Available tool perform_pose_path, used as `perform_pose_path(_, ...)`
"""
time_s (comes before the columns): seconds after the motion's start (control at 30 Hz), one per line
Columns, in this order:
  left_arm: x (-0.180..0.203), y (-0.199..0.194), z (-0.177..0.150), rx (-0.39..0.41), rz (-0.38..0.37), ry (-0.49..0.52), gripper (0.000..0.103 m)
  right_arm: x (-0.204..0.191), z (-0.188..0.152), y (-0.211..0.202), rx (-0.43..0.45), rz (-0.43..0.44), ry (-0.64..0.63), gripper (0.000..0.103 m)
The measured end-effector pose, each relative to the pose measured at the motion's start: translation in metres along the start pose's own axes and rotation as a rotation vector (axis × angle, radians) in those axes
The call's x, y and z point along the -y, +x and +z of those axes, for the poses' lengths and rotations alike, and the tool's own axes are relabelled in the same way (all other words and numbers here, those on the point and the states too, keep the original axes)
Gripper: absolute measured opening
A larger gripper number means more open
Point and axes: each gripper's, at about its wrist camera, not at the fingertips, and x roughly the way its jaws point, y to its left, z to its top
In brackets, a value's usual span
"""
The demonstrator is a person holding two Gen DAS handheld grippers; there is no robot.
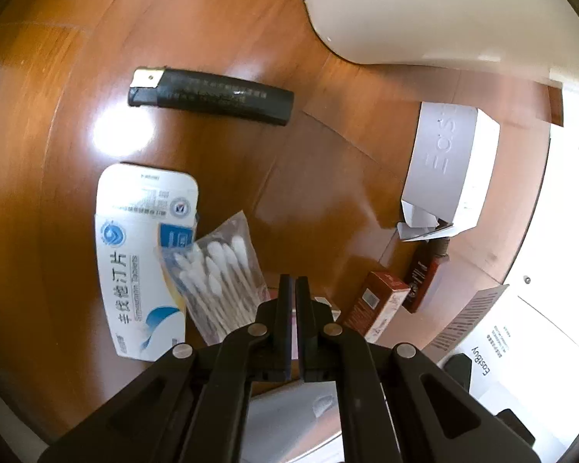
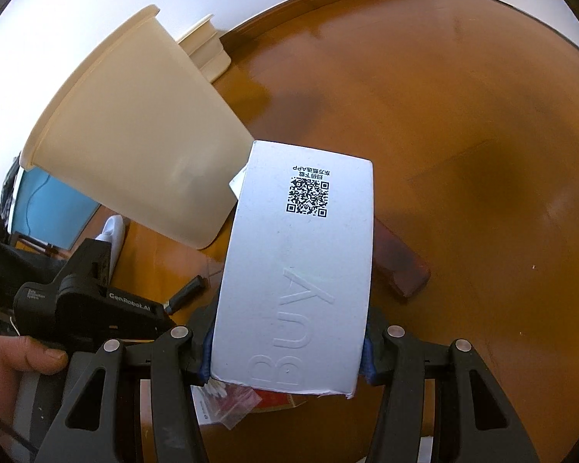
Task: Collect trash
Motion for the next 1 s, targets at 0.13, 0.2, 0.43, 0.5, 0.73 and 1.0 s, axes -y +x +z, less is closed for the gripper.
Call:
perform_pose_path(0.13, -0.004, -0.015, -0.009, -0.008, -0.011, 0.029, 0.001, -0.006, -0.005, -0.001, 0.008, -0.006, -0.006, 0.056)
perform_pose_path(0.2, 0.001, -0.03, -0.02, 0.037, 0.065, 0.072, 0.001, -0.008, -0.007, -0.001, 0.006, -0.004, -0.01, 0.056)
perform_pose_path(0.43, 0.008, -0.036, -0.018, -0.014, 0.059, 0.175, 0.0, -0.009, -0.01, 0.0, -0.005, -0.006, -0.019, 0.056)
perform_pose_path(0.5, 0.008, -0.038, -0.017, 0.017, 0.159, 0.202, 0.001, -0.007, -0.009, 0.0, -0.007, -0.006, -0.014, 0.056)
perform_pose_path(0.73, 0.013, -0.053, -0.022, 0.109, 0.18, 0.308, 0.0, -0.007, -0.006, -0.002, -0.015, -0.007, -0.028, 0.056)
perform_pose_path(1.0, 0.014, -0.054, -0.028, -0.008, 0.137, 0.36, 0.0, -0.004, -0.001, -0.003, -0.011, -0.003, -0.033, 0.056)
